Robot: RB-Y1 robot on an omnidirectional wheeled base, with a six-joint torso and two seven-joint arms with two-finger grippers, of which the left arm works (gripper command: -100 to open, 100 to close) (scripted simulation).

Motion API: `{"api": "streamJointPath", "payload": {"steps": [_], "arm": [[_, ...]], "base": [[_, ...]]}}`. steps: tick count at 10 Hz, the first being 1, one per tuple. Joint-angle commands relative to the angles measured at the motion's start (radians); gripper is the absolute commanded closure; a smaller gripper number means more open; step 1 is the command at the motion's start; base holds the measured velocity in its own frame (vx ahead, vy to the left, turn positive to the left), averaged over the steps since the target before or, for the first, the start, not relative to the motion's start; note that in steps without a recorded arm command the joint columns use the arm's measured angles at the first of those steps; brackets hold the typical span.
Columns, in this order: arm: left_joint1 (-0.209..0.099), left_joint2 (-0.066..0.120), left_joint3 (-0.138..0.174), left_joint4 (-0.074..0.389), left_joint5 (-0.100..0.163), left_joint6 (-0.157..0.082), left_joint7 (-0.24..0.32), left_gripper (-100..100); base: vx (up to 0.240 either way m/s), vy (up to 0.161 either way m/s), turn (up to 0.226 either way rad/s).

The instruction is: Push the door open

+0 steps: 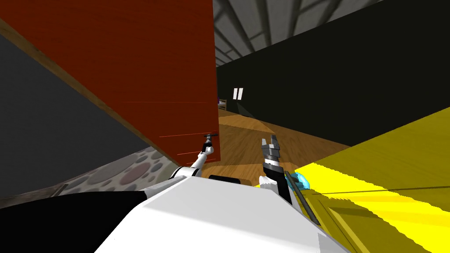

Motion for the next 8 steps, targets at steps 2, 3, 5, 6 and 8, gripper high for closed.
{"api": "streamJointPath", "payload": {"steps": [2, 3, 5, 6, 8], "arm": [[-0.034, -0.007, 0.037, 0.034, 0.030, -0.038, -0.043, 100], [-0.039, -0.022, 0.049, 0.041, 0.043, -0.047, -0.061, 100], [-0.047, -0.054, 0.068, 0.051, 0.062, -0.061, -0.091, 100], [-0.041, -0.041, 0.064, 0.049, 0.057, -0.056, -0.078, 100], [-0.042, -0.008, 0.087, 0.047, 0.075, -0.071, -0.105, 100]], "base": [[0.137, -0.022, 0.025], [0.147, -0.022, 0.021], [0.133, -0.046, 0.022], [0.041, -0.027, 0.031], [0.125, 0.007, 0.004]]}}
